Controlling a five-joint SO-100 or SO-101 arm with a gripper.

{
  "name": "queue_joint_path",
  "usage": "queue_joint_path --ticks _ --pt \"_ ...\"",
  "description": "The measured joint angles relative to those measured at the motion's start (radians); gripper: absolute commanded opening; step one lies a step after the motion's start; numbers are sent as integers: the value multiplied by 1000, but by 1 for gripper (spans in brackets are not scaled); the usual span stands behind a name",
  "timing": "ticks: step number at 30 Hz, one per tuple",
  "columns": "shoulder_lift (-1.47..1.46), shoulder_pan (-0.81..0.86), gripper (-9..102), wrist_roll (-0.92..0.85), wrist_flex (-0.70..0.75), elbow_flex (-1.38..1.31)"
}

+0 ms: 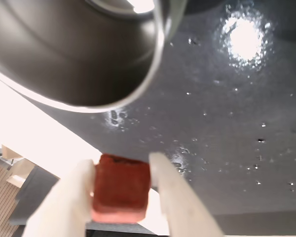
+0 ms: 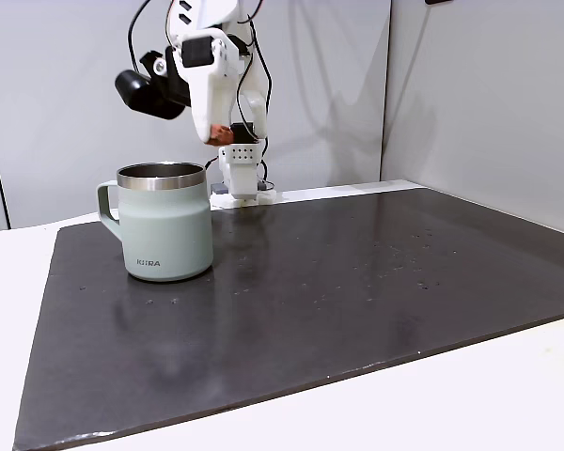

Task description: Grasp a cube and put it in the cup.

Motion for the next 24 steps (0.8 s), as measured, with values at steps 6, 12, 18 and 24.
queue_joint_path --ticks 6,12,18,24 --pt "26 94 0 -77 52 -20" --pt "26 144 0 -107 54 11" --pt "26 172 0 -107 54 11" --pt "26 183 12 -107 54 12"
